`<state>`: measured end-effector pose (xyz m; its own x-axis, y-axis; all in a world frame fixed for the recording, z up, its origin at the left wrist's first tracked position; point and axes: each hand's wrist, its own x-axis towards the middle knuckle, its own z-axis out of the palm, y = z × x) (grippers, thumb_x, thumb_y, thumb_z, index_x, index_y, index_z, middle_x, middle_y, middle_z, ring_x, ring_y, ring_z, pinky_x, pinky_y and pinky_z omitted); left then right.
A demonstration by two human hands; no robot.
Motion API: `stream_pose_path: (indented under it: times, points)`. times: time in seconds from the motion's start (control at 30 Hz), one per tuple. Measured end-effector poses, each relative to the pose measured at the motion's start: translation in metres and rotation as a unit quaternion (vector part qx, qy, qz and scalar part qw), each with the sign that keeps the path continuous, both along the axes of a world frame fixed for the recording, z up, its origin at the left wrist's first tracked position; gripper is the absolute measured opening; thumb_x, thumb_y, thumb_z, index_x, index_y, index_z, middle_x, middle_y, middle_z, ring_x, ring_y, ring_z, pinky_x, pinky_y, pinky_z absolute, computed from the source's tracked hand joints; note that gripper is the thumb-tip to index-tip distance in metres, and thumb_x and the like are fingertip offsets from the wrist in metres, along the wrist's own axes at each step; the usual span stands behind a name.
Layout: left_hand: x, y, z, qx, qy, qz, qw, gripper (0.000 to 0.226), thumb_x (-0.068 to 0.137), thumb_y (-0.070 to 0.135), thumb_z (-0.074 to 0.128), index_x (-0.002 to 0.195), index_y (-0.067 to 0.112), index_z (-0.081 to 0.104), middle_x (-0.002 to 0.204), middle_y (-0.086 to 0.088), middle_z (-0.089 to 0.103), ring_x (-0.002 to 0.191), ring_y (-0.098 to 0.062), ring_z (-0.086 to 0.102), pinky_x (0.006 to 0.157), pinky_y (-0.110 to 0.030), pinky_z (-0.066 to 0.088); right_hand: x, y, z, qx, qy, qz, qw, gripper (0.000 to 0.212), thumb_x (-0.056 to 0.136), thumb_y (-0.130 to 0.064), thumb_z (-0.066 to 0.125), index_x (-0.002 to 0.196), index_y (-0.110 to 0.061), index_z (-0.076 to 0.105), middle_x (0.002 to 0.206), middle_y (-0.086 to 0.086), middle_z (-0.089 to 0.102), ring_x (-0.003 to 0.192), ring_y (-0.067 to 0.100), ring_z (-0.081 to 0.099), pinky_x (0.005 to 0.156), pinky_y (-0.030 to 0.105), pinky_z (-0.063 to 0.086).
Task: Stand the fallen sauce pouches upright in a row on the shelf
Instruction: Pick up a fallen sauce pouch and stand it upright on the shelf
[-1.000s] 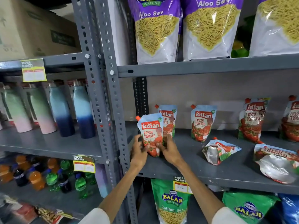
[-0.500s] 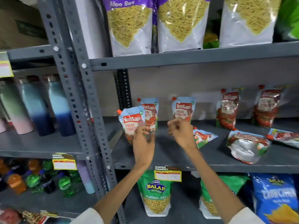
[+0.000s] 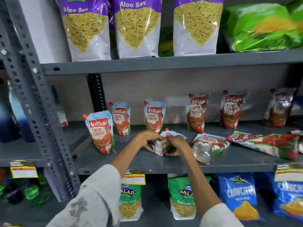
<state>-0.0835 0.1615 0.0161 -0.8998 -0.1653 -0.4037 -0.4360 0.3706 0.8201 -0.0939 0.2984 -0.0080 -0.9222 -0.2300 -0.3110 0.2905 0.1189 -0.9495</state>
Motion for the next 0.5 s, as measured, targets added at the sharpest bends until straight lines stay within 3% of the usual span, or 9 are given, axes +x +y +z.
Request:
stream_pose_path:
  times: [0.07,0.13,0.2,0.3,0.37,0.43,0.5]
  points:
    - [0.005,0.007,0.002,0.01,0.069,0.032,0.997,0.025,0.078,0.007,0.078,0.099,0.007,0.064,0.082,-0.008,0.067,0.07,-0.02,0.065,0.07,-0.04,0.063,-0.005,0.003,-0.006,-0.065,0.0,-0.015,0.998,0.014,0.084,-0.025,0.068,0.094,-0.017,0.061,0.099,0.009,0.065,0.091,0.027,0.061,0.079,0.043,0.057]
    - [0.01,0.012,0.005,0.027,0.153,0.069,0.985,0.034,0.071,-0.006,0.079,0.103,0.001,0.072,0.087,-0.007,0.072,0.078,-0.021,0.068,0.077,-0.04,0.063,-0.01,0.003,-0.009,-0.081,0.081,-0.035,0.993,0.021,0.077,-0.022,0.072,0.096,-0.02,0.063,0.092,0.007,0.07,0.085,0.024,0.065,0.072,0.035,0.056]
    - [0.014,0.013,0.01,0.035,0.241,0.071,0.967,0.052,0.067,-0.014,0.078,0.115,0.004,0.071,0.102,-0.006,0.073,0.09,-0.018,0.066,0.081,-0.029,0.06,-0.017,0.001,-0.008,-0.091,0.202,-0.066,0.973,0.037,0.072,-0.017,0.073,0.108,-0.017,0.062,0.106,0.008,0.073,0.094,0.023,0.069,0.079,0.036,0.058]
    - [0.025,0.012,0.023,0.031,0.362,0.096,0.927,0.063,0.063,-0.015,0.081,0.119,0.009,0.065,0.101,0.001,0.071,0.087,-0.008,0.064,0.069,-0.009,0.053,-0.022,-0.002,0.009,-0.096,0.331,-0.051,0.938,0.056,0.075,-0.011,0.074,0.123,-0.012,0.046,0.12,0.007,0.067,0.109,0.023,0.066,0.094,0.041,0.054]
    - [0.031,0.003,0.028,0.027,0.413,0.112,0.903,0.067,0.061,-0.011,0.084,0.12,0.011,0.059,0.1,0.005,0.068,0.091,-0.009,0.065,0.079,-0.016,0.055,-0.014,-0.007,0.031,-0.083,0.37,-0.026,0.925,0.049,0.08,-0.003,0.07,0.119,-0.011,0.041,0.117,0.005,0.063,0.107,0.02,0.064,0.091,0.039,0.055]
    - [0.036,-0.008,0.03,0.02,0.441,0.122,0.889,0.066,0.063,-0.007,0.086,0.115,0.019,0.053,0.105,0.004,0.067,0.1,-0.013,0.066,0.085,-0.028,0.058,-0.009,-0.014,0.046,-0.075,0.397,0.015,0.914,0.051,0.084,0.004,0.065,0.124,-0.012,0.038,0.115,0.0,0.059,0.105,0.012,0.06,0.084,0.024,0.054]
    - [0.04,-0.021,0.024,0.012,0.466,0.129,0.875,0.066,0.065,-0.006,0.085,0.109,0.028,0.05,0.11,0.001,0.067,0.106,-0.017,0.067,0.087,-0.031,0.058,-0.005,-0.026,0.048,-0.062,0.416,0.048,0.906,0.05,0.084,0.007,0.063,0.121,-0.018,0.04,0.114,-0.001,0.059,0.104,0.011,0.06,0.079,0.015,0.052]
